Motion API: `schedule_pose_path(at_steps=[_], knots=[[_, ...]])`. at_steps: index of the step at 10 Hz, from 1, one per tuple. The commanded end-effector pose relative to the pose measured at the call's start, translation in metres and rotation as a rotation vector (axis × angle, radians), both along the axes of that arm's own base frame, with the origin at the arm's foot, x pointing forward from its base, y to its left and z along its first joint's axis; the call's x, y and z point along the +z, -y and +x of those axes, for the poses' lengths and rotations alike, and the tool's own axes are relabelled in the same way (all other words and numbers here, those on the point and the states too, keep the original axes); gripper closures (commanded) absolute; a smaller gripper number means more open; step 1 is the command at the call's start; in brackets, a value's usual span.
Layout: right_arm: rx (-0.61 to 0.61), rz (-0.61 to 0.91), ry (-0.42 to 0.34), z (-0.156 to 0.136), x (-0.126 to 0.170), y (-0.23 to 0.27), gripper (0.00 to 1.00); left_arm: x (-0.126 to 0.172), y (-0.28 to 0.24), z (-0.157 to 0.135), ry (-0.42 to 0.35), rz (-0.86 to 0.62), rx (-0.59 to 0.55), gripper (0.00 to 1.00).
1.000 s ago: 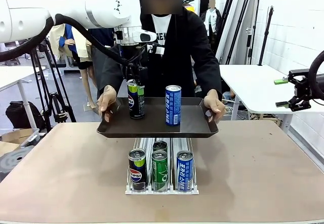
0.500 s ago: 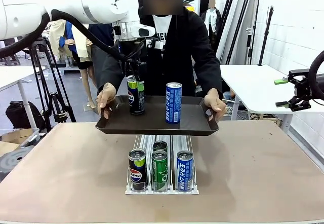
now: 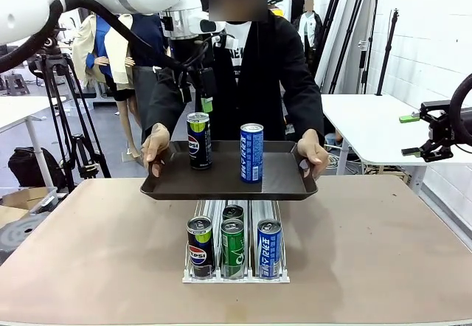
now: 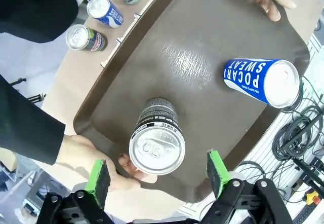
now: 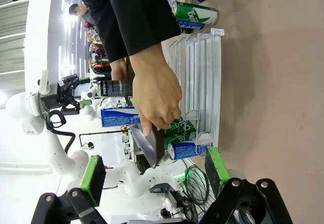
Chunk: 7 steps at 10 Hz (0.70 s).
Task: Retrieve and hand over the desired beverage to the person.
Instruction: Place the picked can on the Handle tray extended by the person.
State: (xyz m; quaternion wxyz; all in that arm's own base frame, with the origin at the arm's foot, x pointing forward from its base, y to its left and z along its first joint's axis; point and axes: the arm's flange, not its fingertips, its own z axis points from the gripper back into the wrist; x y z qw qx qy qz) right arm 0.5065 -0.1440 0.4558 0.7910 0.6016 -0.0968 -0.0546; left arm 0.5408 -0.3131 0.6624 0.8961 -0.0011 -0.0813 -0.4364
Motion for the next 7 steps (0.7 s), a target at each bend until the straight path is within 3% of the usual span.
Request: schedule_pose_path(at_steps=[1, 2, 7], knots=[[-0.001, -0.011, 0.006, 0.0005, -0.0007, -0.0011, 0.00, 0.0100, 0.0037, 0.0028, 0.030, 0.033, 0.035, 0.00], [-0.001, -0.011, 0.006, 0.0005, -0.0007, -0.0011, 0.00, 0.0000, 0.0000, 0.0000, 0.000, 0.000, 0.000, 0.00], [-0.001, -0.011, 0.006, 0.0005, -0.0007, -0.0011, 0.00, 0.0000, 0.0000, 0.0000, 0.000, 0.000, 0.000, 0.00]])
